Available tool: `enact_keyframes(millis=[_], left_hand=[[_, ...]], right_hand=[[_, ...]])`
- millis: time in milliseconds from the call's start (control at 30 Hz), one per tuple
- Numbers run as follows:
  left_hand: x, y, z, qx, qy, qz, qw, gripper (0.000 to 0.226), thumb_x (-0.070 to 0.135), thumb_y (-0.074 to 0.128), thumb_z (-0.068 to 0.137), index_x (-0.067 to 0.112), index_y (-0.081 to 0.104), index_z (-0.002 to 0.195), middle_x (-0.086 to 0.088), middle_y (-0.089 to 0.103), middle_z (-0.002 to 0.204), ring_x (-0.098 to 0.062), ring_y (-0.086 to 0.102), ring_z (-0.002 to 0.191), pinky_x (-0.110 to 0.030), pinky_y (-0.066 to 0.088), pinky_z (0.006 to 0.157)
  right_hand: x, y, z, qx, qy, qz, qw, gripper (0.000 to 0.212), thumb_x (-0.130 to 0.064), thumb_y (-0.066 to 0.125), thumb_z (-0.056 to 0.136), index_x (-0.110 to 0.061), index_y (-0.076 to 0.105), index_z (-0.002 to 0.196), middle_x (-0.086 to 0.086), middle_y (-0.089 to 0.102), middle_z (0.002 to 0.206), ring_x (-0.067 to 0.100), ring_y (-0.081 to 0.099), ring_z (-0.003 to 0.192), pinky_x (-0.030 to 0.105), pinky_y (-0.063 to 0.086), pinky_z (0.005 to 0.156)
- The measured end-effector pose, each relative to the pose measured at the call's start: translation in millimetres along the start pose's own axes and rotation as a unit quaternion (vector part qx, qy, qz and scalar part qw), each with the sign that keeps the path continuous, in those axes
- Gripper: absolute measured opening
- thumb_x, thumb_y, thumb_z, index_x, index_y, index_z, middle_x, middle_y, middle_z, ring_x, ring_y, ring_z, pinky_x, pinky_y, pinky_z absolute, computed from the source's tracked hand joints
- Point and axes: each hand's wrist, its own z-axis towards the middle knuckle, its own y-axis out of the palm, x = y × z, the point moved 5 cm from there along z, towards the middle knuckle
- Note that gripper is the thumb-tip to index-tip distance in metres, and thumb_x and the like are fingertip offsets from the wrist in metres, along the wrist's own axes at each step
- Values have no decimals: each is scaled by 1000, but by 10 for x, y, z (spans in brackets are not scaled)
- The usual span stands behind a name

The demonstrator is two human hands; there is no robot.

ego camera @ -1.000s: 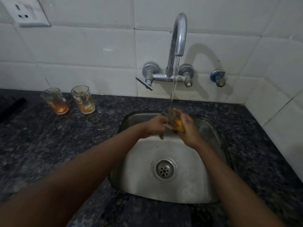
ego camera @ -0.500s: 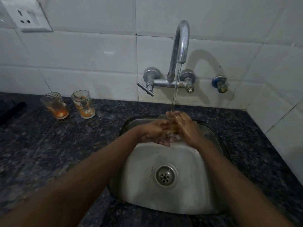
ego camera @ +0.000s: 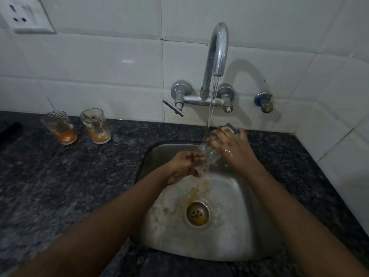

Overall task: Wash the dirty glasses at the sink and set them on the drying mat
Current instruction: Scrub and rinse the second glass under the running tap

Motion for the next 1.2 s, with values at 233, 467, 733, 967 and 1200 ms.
enact_keyframes(millis=[233, 467, 733, 967, 1200], left_hand=[[297, 153, -2, -67, 121, 331, 933, 70, -14, 65, 70, 13, 45, 132, -9, 54, 132, -23, 51, 122, -43, 49, 97], [585, 130, 181, -36, 129, 864, 484, 54, 21, 55, 91, 22, 34, 140, -6, 31, 151, -26, 29, 139, -51, 28, 109], [577, 388, 124, -101, 58, 115, 986, 55, -25, 46, 75, -3, 48, 125, -19, 59, 118, -31, 60, 108, -31, 55, 77], [672, 109, 170, -42, 253, 853, 455, 46, 9, 40, 92, 16, 38, 138, -8, 39, 147, -24, 40, 133, -44, 36, 106], [605, 268, 38, 98, 164, 152, 970, 45, 33, 34, 99, 4, 67, 100, -19, 70, 102, -27, 67, 95, -42, 52, 92]], right_hand=[[-118, 237, 16, 35, 117, 411, 904, 72, 1, 66, 80, -14, 34, 142, 11, 32, 149, 26, 31, 138, 46, 34, 110], [-271, 168, 117, 95, 34, 357, 929, 73, 2, 65, 78, -22, 37, 141, 8, 39, 146, 25, 30, 138, 47, 33, 111], [-43, 112, 61, 143, 82, 432, 886, 69, 4, 69, 72, -6, 43, 135, 15, 42, 139, 28, 40, 129, 47, 41, 103], [53, 34, -40, 194, 47, 463, 863, 62, -8, 72, 78, -11, 44, 133, 13, 50, 133, 28, 47, 124, 51, 41, 103], [-127, 225, -47, 102, 212, 285, 929, 81, -22, 72, 78, -30, 27, 144, 11, 32, 146, 29, 35, 132, 61, 24, 108]])
